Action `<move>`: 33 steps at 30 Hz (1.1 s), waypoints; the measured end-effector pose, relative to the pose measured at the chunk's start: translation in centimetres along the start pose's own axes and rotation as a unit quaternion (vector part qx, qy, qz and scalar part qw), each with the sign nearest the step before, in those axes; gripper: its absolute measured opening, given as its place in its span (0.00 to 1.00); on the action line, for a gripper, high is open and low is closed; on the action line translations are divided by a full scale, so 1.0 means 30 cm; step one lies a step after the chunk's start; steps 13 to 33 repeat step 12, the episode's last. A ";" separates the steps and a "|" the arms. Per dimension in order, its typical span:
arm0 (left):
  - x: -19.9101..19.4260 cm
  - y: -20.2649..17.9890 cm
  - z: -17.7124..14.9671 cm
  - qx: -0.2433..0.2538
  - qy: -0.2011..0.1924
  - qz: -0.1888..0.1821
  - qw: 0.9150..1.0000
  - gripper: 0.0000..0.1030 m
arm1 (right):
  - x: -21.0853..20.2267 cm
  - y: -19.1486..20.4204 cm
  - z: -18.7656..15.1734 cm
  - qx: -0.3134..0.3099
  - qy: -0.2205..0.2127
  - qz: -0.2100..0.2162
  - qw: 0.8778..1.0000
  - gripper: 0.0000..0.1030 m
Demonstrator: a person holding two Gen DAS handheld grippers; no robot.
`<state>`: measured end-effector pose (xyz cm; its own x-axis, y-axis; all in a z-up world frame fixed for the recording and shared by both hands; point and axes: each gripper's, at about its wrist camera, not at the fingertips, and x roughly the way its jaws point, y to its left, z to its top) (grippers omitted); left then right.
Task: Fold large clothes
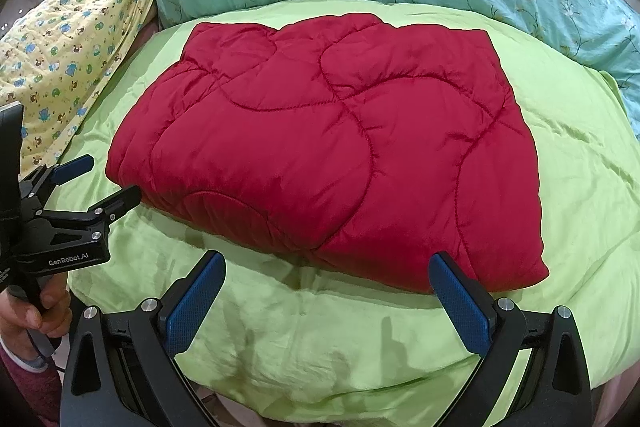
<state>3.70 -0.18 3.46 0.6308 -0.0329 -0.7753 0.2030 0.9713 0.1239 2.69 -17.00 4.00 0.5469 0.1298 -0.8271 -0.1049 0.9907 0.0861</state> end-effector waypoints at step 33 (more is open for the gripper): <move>0.003 0.005 0.056 -0.003 -0.011 -0.016 1.000 1.00 | 0.003 -0.003 0.021 0.006 -0.003 0.007 1.000 0.99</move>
